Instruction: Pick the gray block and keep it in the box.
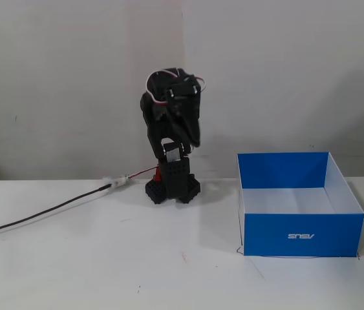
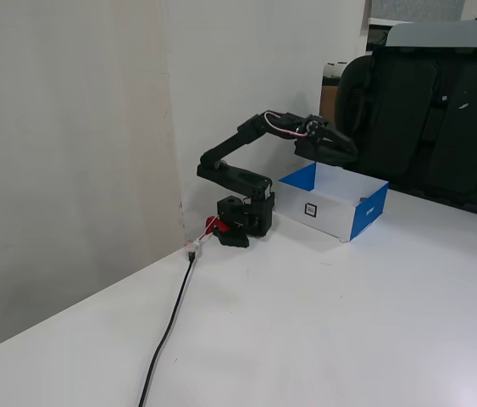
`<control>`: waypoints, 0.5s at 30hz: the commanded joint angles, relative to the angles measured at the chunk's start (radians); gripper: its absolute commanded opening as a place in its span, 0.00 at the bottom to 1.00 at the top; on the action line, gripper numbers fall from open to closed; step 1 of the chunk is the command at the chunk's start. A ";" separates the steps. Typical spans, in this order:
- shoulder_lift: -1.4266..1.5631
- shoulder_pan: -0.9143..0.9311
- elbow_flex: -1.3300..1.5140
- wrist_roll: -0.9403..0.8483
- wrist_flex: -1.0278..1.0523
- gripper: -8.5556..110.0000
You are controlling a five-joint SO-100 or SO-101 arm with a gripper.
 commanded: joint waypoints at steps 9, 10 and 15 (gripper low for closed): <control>0.213 0.193 0.357 -0.006 -0.215 0.07; 0.255 0.195 0.402 -0.006 -0.222 0.07; 0.652 0.183 0.652 -0.021 -0.160 0.07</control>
